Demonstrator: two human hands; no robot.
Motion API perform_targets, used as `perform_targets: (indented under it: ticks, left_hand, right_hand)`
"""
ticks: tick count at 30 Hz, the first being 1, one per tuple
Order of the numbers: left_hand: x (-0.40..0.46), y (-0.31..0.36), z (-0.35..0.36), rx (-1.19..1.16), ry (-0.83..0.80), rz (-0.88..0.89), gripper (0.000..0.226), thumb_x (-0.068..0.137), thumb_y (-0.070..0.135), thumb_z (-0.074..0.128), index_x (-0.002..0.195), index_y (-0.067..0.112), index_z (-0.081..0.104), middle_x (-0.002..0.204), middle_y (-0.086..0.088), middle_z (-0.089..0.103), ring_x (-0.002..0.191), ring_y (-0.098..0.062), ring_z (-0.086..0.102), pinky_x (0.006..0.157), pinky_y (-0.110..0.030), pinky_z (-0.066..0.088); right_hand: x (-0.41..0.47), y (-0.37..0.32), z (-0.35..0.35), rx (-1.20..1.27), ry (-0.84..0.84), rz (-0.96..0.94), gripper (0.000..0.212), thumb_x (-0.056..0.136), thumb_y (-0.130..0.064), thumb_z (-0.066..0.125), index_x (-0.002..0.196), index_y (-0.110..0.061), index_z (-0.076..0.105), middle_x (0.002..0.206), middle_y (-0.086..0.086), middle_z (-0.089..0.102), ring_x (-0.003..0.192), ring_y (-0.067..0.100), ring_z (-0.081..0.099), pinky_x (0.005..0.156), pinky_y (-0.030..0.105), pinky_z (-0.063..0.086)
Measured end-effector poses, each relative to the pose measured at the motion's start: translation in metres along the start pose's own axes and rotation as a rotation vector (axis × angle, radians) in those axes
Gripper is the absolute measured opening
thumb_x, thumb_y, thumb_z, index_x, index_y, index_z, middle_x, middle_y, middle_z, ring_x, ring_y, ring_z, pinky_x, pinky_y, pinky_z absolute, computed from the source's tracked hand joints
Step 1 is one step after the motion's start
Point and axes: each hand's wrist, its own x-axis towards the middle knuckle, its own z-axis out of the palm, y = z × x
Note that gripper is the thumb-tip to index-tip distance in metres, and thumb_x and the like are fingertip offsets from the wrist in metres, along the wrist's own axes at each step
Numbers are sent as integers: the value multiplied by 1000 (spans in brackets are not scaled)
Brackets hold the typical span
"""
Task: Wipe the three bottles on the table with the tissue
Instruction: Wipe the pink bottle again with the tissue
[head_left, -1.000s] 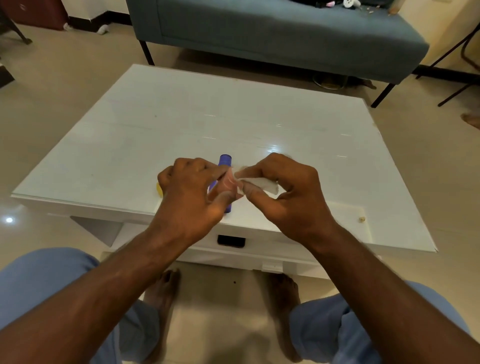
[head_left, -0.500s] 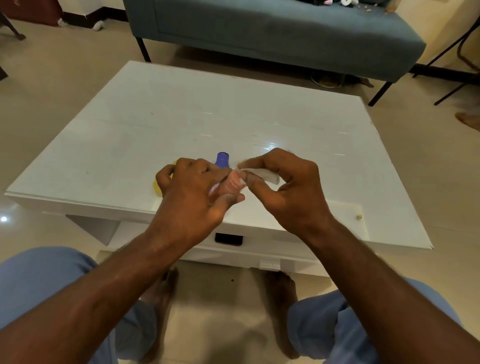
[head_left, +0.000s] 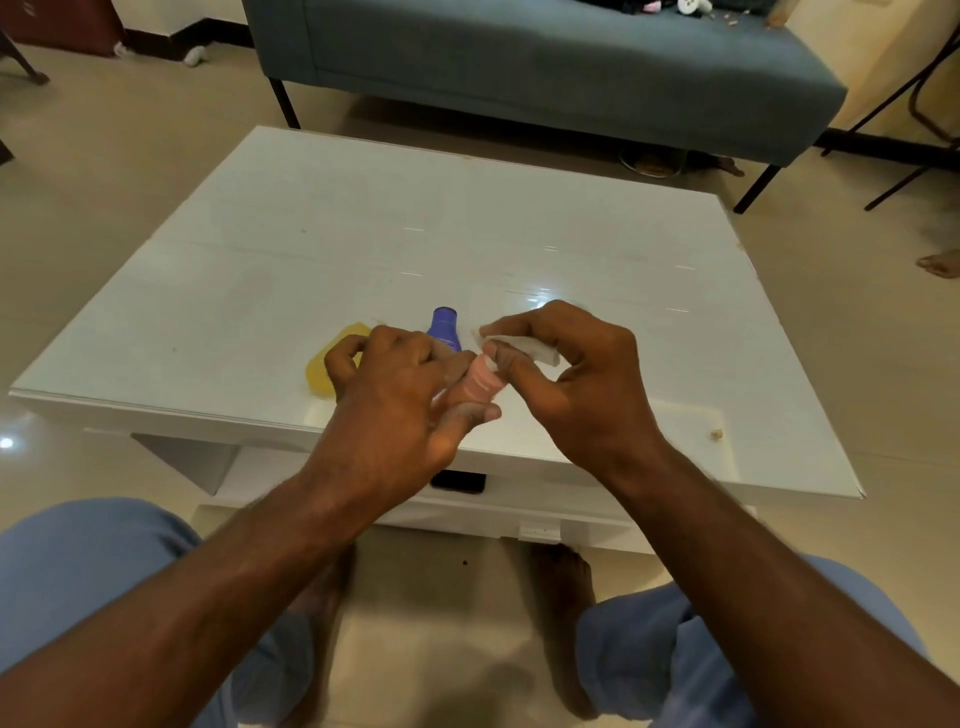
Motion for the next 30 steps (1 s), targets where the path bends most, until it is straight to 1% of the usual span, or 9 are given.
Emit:
perform_targets:
  ticks: [3,5,8,12,17,21,23,26,30]
  left_hand:
    - [5,0,-4,-79,47,-87,40,88,47,68,117,21,72,117,-5,69,115,-26,54,89,-30,17]
    - [6,-3,-5,-26,45,-48,36,88,44,68,113,18,73,115,-6,70,114,-29,55,91,-35,22]
    - [1,1,0,12,-10,12,47,87,60,52,109,23,72,110,-2,70,110,-27,57,94,-46,30]
    - [7,0,-5,-62,36,-66,42,86,49,62,111,17,73,111,-8,72,109,-29,58,90,-31,20]
    - [0,3,0,-65,-14,-9,51,86,62,53,111,22,71,113,-2,70,111,-25,58,96,-47,35]
    - [8,-1,-6,-120,29,-78,47,87,56,60,117,21,71,116,-2,69,113,-22,55,92,-28,21]
    - [4,0,-5,-121,-8,-8,49,86,60,54,113,23,71,114,1,69,111,-22,55,95,-34,29]
    - [-1,3,3,-214,-44,-33,59,82,68,50,118,25,69,119,2,68,114,-20,56,98,-56,43]
    - [6,-1,0,-277,17,-83,54,83,60,55,115,19,72,112,-2,72,107,-20,60,95,-41,44]
  right_hand:
    - [-1,-4,0,42,-33,-18,12,90,-10,82,102,-9,81,94,0,78,87,13,70,77,15,50]
    - [-4,-7,2,55,-43,-50,12,90,-8,82,102,-9,82,93,0,78,86,13,70,76,19,52]
    - [0,-3,2,68,28,39,12,92,-11,81,104,-10,82,96,-1,79,90,11,71,77,14,51]
    - [-1,-6,1,75,-14,1,12,89,-9,83,101,-10,82,94,-2,78,88,11,70,78,14,50]
    - [1,-4,2,65,42,43,11,92,-11,80,103,-10,82,95,-3,79,88,5,68,78,8,46]
    - [-1,-6,1,65,8,-5,10,90,-10,82,100,-10,81,94,-4,78,87,9,69,78,13,49]
    - [-3,-7,3,81,7,-17,11,90,-7,82,100,-11,81,93,-4,78,87,11,69,78,15,49]
    - [0,-3,3,72,63,73,11,93,-12,79,103,-9,81,98,-2,79,92,9,70,79,13,51]
    - [-4,-8,6,105,42,-14,11,90,-8,82,99,-11,80,96,0,79,92,17,72,79,27,57]
